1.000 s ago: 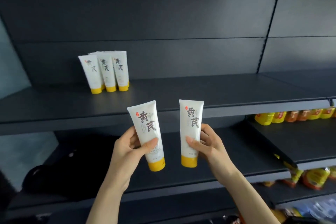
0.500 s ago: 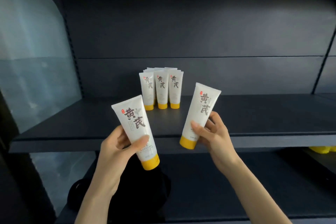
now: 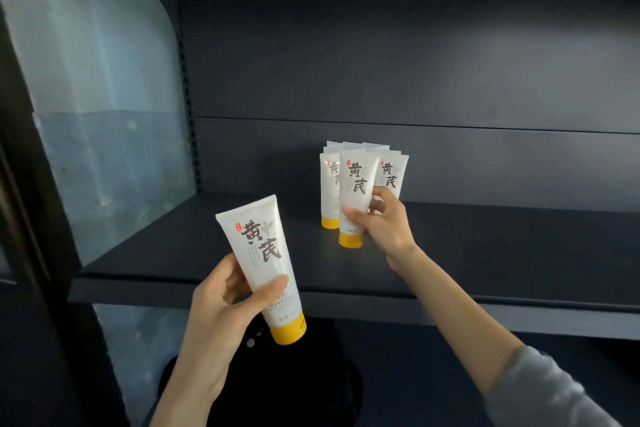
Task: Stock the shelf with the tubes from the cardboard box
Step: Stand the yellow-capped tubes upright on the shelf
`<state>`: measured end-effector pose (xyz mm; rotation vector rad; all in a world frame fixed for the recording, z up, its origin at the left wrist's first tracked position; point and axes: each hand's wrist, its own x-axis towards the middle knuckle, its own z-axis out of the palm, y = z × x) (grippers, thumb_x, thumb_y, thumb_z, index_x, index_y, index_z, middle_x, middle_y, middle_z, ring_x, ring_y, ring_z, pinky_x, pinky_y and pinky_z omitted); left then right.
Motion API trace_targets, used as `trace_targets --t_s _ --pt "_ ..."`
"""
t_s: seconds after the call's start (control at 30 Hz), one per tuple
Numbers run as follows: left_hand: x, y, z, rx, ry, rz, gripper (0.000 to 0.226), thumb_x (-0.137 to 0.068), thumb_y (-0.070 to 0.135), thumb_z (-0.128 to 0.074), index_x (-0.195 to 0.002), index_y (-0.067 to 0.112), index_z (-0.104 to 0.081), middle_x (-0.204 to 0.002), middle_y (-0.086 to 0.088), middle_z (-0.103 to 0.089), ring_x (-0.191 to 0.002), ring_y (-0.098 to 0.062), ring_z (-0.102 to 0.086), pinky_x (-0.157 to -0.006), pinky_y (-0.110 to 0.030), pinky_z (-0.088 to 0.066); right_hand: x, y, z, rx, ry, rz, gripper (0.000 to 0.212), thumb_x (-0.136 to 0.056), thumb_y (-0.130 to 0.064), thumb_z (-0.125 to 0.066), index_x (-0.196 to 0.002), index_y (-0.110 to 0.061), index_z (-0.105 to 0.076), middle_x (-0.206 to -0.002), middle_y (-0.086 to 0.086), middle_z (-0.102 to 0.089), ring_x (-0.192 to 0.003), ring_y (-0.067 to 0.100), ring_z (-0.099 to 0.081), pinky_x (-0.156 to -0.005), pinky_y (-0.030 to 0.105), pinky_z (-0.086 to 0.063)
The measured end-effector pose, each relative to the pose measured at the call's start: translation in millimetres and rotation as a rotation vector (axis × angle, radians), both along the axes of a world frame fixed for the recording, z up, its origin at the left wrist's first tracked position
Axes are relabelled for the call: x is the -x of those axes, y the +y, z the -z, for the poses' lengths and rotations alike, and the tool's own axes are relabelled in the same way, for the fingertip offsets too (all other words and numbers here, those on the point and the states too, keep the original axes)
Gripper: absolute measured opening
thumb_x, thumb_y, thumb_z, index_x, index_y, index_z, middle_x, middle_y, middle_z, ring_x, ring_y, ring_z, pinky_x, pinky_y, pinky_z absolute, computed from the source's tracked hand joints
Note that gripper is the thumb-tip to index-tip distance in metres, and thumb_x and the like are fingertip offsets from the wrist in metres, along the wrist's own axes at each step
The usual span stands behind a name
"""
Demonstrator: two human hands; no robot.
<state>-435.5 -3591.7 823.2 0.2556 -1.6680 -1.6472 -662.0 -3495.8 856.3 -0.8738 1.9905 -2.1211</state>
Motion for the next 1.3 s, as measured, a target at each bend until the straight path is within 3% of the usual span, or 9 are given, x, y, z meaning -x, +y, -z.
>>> trace_targets --t_s 0.17,0.4,0.67,0.8,0.97,1.03,1.1,1.2,1.3 --pt "5 -5 1 0.018 -0.008 -0.012 0.045 -0.057 0.02 -0.077 -0.101 0.022 -0.067 -0.097 0.006 -0.074 -0.089 -0.007 -0.069 -0.063 -0.012 -0.052 20 -29 7 -0.132 0.072 0.072 0.039 -0.076 -0.013 -0.078 -0.104 -0.021 -0.051 -0.096 -0.006 -0.062 -0.089 0.012 -0.063 -0.068 0.022 -0.052" --pt "25 -11 0 0.027 -0.034 -0.016 0.045 -0.054 0.02 -0.077 -0.097 0.025 -0.067 -0.092 0.01 -0.074 -0.085 -0.003 -0.069 -0.06 -0.011 -0.052 28 -52 17 -0.213 0.15 0.124 0.043 -0.079 -0.017 -0.076 -0.105 -0.021 -0.042 -0.119 0.005 -0.06 -0.109 0.021 -0.06 -0.089 0.04 -0.055" --pt "40 -6 -1 0.033 -0.032 0.0 0.045 -0.054 0.024 -0.076 -0.098 0.027 -0.066 -0.096 0.01 -0.074 -0.089 -0.003 -0.068 -0.063 -0.012 -0.052 30 -61 18 -0.245 0.155 0.128 0.046 -0.079 -0.019 -0.075 -0.107 -0.024 -0.038 -0.127 0.004 -0.056 -0.119 0.022 -0.054 -0.094 0.039 -0.05" --pt "41 -7 -7 0.035 -0.023 -0.019 0.047 -0.053 0.032 -0.077 -0.098 0.028 -0.068 -0.099 0.009 -0.073 -0.092 -0.006 -0.068 -0.074 -0.026 -0.052 31 -48 17 -0.257 0.152 0.081 0.044 -0.079 -0.022 -0.075 -0.106 -0.02 -0.041 -0.117 0.002 -0.058 -0.108 0.017 -0.058 -0.077 0.02 -0.051" --pt "44 -10 -18 -0.012 0.031 0.027 0.041 -0.057 0.034 -0.077 -0.097 0.027 -0.071 -0.1 0.002 -0.073 -0.093 -0.012 -0.069 -0.065 -0.022 -0.056 13 -11 8 -0.208 0.208 0.071 0.057 -0.082 -0.022 -0.073 -0.127 -0.019 -0.037 -0.117 -0.006 -0.049 -0.104 0.011 -0.052 -0.079 0.016 -0.046" --pt "46 -9 -24 -0.002 0.034 0.064 0.044 -0.059 0.032 -0.077 -0.101 0.024 -0.07 -0.101 0.001 -0.073 -0.095 -0.013 -0.069 -0.066 -0.022 -0.056 -3 6 7 -0.164 0.237 -0.005 0.043 -0.088 -0.025 -0.065 -0.123 -0.024 -0.04 -0.118 -0.007 -0.055 -0.102 0.008 -0.057 -0.072 0.01 -0.048" --pt "51 -6 -30 0.032 0.024 0.086 0.044 -0.061 0.032 -0.077 -0.103 0.023 -0.069 -0.101 0.001 -0.073 -0.095 -0.013 -0.069 -0.067 -0.022 -0.056 -19 23 9 -0.104 0.206 -0.144 0.028 -0.091 -0.036 -0.056 -0.116 -0.028 -0.046 -0.117 -0.003 -0.061 -0.103 0.007 -0.06 -0.082 0.018 -0.052" --pt "62 4 -39 0.092 0.016 0.117 0.04 -0.061 0.033 -0.077 -0.1 0.025 -0.071 -0.101 0.004 -0.073 -0.095 -0.01 -0.069 -0.07 -0.017 -0.054 -38 46 9 -0.107 0.202 -0.336 0.043 -0.081 -0.049 -0.056 -0.119 -0.028 -0.051 -0.115 -0.005 -0.066 -0.109 0.007 -0.06 -0.094 0.031 -0.05" --pt "74 13 -44 0.139 0.019 0.138 0.04 -0.061 0.028 -0.077 -0.099 0.022 -0.069 -0.099 0.007 -0.074 -0.094 -0.005 -0.068 -0.07 -0.012 -0.051 -46 58 9 -0.141 0.246 -0.403 0.049 -0.079 -0.039 -0.066 -0.122 -0.023 -0.051 -0.114 -0.007 -0.067 -0.11 0.009 -0.061 -0.096 0.032 -0.049"
